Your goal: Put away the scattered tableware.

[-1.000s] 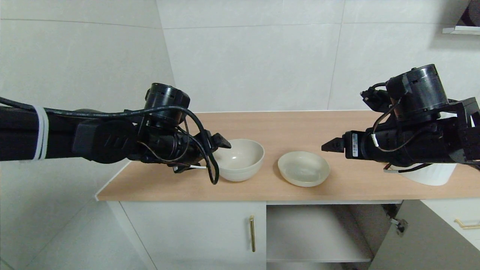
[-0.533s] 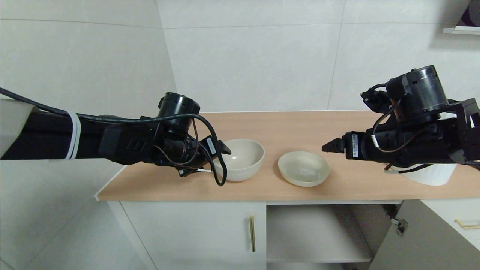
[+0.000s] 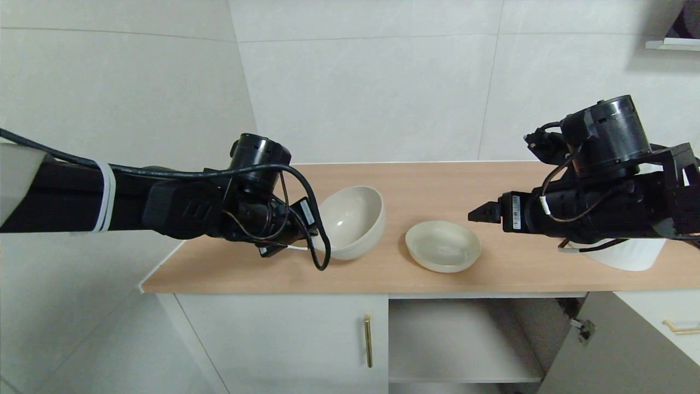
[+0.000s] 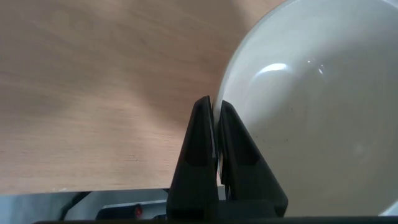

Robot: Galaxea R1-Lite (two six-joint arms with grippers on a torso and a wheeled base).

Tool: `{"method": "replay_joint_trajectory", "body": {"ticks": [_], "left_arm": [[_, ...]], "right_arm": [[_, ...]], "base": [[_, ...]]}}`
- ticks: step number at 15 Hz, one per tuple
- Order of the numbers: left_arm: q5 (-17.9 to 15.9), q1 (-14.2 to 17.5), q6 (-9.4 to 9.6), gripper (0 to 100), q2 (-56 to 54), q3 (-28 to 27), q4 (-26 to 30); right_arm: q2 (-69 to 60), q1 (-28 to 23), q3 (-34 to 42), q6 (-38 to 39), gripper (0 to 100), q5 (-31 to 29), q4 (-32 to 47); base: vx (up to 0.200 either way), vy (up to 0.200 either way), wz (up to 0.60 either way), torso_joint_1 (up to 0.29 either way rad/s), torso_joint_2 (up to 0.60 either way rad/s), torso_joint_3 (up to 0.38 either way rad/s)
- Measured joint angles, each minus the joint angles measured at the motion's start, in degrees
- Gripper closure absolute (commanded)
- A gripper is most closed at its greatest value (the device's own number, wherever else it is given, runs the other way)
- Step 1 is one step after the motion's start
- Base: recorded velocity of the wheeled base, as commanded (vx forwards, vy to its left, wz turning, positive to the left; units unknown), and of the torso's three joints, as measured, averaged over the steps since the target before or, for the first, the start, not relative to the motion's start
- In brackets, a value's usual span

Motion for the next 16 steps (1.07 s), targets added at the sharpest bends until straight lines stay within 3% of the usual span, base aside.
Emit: {"method": "replay_joint_trajectory", "body": {"ticks": [3, 8, 16], "left_arm": [[-0.2, 0.0, 0.0, 100, -1.0, 0.3, 0.1], [-1.4, 0.0, 0.06, 100, -2.7, 1.0, 0.2], [-2.0, -0.5, 0.15, 100, -3.4, 1.6, 0.2]], "right_arm": [[1.7, 0.0, -0.1, 0.0, 0, -1.0, 0.0], [7.5, -0.3, -1.2, 0.0, 0, -7.8, -0.5], [16.0, -0.4, -1.5, 0.3, 0, -8.6, -7.4]], "base": [[0.0, 0.0, 0.0, 0.0, 0.0, 0.0], [0.0, 0.0, 0.0, 0.0, 0.0, 0.0], [0.0, 0.0, 0.0, 0.0, 0.0, 0.0]]}}
